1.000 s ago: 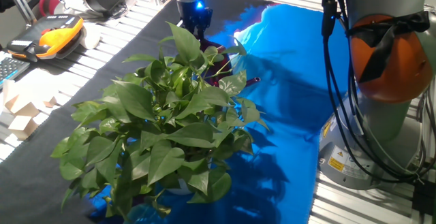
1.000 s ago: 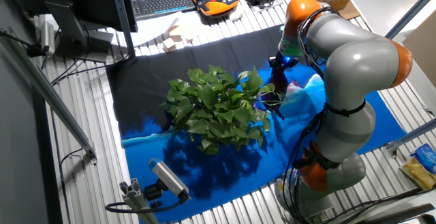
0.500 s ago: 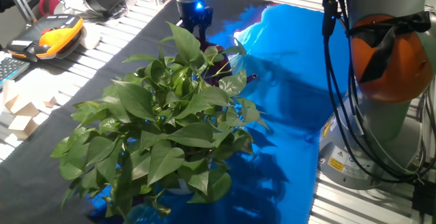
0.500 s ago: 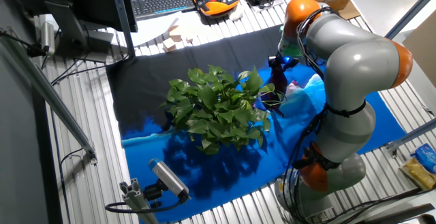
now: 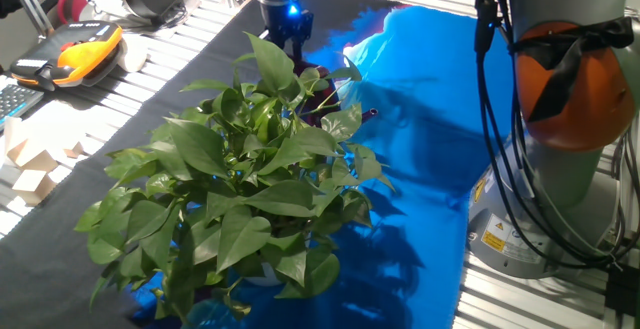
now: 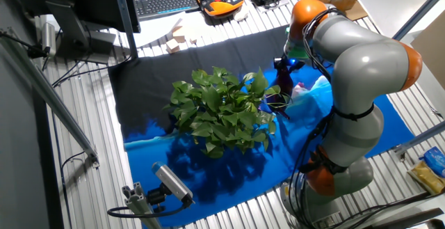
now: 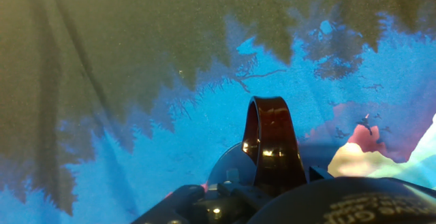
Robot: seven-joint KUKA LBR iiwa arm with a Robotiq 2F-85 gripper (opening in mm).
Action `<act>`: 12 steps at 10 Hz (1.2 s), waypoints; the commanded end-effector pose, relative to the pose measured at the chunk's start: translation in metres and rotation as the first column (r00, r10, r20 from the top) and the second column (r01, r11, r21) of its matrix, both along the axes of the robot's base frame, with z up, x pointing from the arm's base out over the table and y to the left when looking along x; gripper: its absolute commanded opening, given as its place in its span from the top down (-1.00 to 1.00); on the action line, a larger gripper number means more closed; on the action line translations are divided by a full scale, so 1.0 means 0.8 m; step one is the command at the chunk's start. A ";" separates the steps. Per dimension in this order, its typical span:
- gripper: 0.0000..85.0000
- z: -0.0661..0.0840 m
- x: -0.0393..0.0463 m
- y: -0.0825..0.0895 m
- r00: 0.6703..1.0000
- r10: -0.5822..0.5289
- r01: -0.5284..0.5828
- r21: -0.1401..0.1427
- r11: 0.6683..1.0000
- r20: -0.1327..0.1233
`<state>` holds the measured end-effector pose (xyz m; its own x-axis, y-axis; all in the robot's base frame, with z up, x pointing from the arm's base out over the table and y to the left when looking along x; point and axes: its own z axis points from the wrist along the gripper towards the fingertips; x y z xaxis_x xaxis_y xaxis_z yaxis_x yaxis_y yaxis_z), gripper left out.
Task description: Water the plant
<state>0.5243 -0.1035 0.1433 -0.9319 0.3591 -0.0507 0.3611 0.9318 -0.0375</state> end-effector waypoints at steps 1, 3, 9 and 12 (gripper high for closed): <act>-0.20 -0.002 -0.002 0.001 1.000 0.000 0.000 -0.005 1.000 0.005; -0.20 -0.007 -0.005 0.003 1.000 0.000 0.000 -0.014 1.000 0.011; 0.20 -0.007 -0.005 0.003 1.000 0.020 -0.020 -0.006 1.000 0.015; 1.00 -0.007 -0.006 0.001 0.998 0.065 -0.065 0.007 0.998 0.008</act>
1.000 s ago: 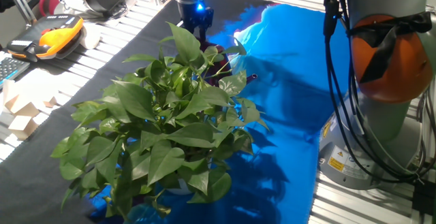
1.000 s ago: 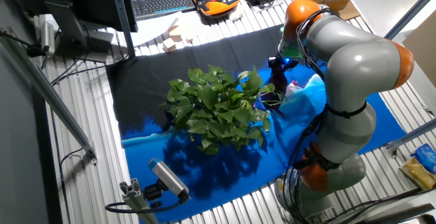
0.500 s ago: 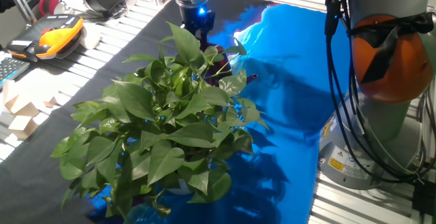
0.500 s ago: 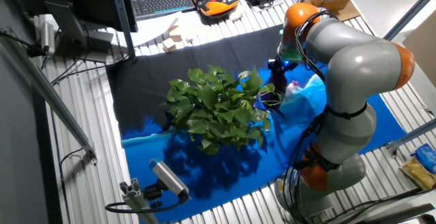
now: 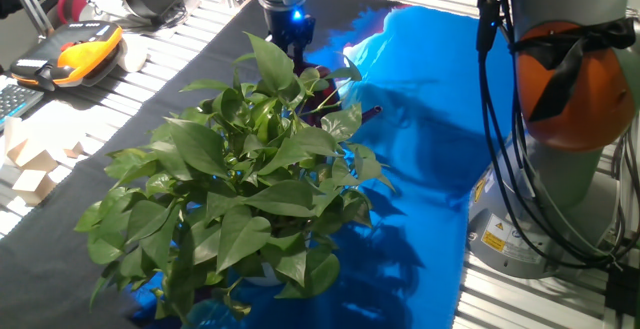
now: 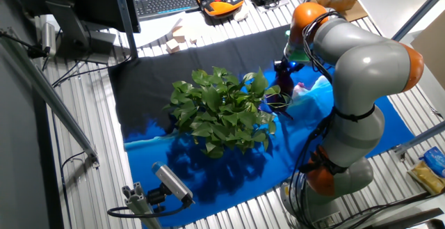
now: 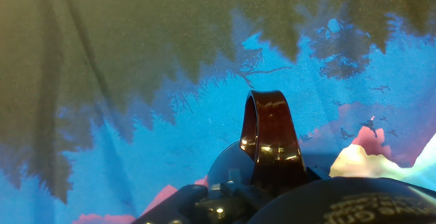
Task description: Water the plant
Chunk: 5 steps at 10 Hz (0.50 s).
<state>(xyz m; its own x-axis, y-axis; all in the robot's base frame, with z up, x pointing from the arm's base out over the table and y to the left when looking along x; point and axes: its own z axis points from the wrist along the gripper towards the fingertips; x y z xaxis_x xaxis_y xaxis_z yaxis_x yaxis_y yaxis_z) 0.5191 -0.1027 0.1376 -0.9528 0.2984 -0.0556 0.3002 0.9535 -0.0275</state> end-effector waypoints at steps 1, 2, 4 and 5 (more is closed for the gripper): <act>1.00 0.001 0.000 -0.001 1.000 0.008 -0.008 0.005 1.000 0.000; 1.00 0.002 0.000 -0.002 1.000 0.011 -0.011 0.001 1.000 0.000; 1.00 0.018 0.001 -0.002 0.999 -0.011 0.012 0.027 1.000 -0.033; 1.00 0.028 0.000 -0.003 0.999 -0.026 0.027 0.041 0.999 -0.046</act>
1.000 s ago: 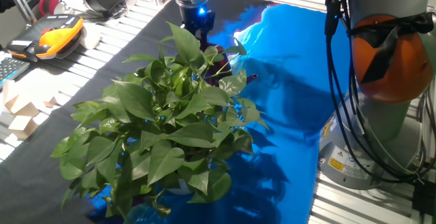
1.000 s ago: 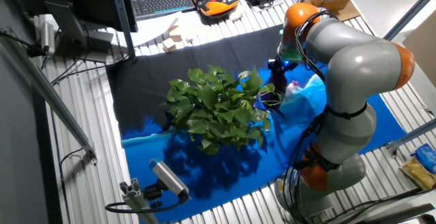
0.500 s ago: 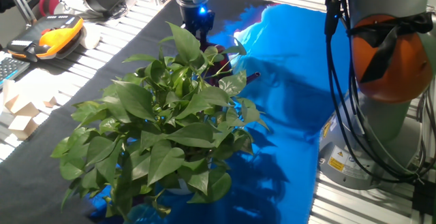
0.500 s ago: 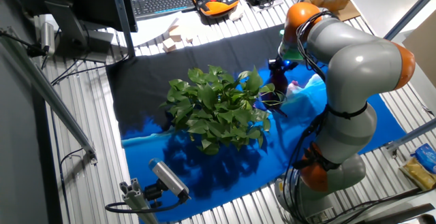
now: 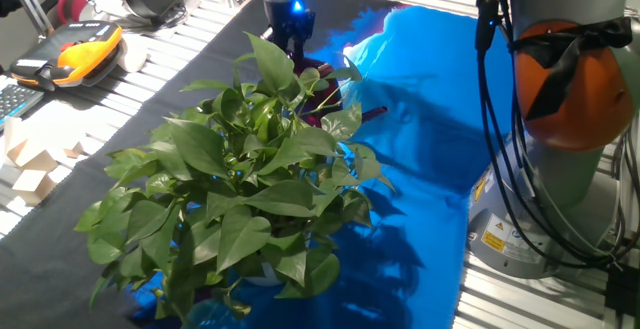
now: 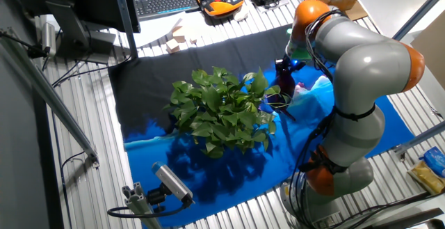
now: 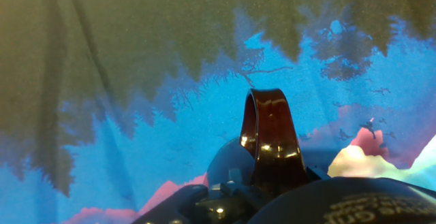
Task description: Water the plant
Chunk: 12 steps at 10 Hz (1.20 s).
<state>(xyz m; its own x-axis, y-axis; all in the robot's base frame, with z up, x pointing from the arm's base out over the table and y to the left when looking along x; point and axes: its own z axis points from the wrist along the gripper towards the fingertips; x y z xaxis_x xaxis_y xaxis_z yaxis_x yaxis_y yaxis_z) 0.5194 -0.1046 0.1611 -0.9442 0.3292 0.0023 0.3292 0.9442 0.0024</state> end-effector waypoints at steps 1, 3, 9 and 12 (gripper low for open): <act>1.00 0.007 0.000 0.000 1.000 -0.011 0.011 0.012 1.000 -0.006; 1.00 0.011 0.000 0.000 1.000 -0.014 0.014 0.017 1.000 -0.013; 1.00 -0.010 0.004 0.001 0.997 -0.047 0.048 -0.019 0.999 0.053; 0.60 -0.019 0.007 0.003 0.995 -0.073 0.075 -0.032 0.997 0.065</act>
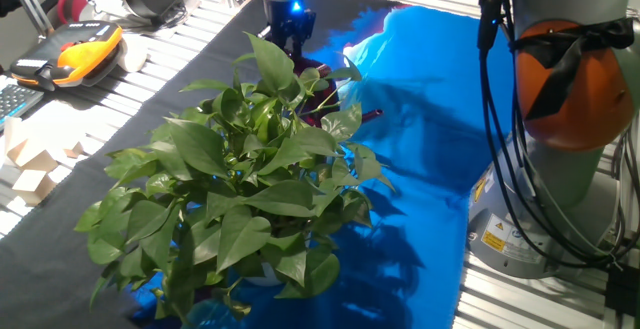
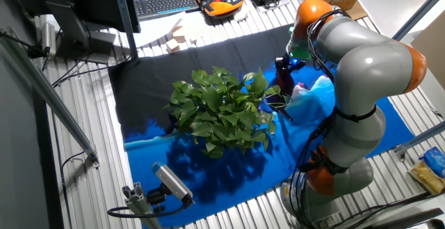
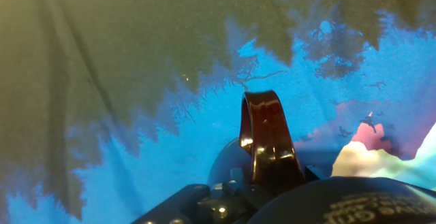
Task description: Water the plant
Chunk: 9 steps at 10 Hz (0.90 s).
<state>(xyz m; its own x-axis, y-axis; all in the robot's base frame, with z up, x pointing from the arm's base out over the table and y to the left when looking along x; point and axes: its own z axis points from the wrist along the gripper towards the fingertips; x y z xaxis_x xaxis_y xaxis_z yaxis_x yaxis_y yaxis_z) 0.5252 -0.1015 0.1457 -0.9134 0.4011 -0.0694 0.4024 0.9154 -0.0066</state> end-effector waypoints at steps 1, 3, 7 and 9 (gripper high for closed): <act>0.60 -0.002 0.000 0.002 1.000 -0.023 0.023 0.002 1.000 -0.004; 0.20 -0.004 0.000 0.006 0.998 -0.057 0.057 0.008 0.998 -0.014; -0.20 -0.007 0.000 0.008 0.996 -0.085 0.086 0.014 0.996 -0.029; -0.20 -0.007 -0.001 0.008 0.996 -0.087 0.087 0.013 0.996 -0.030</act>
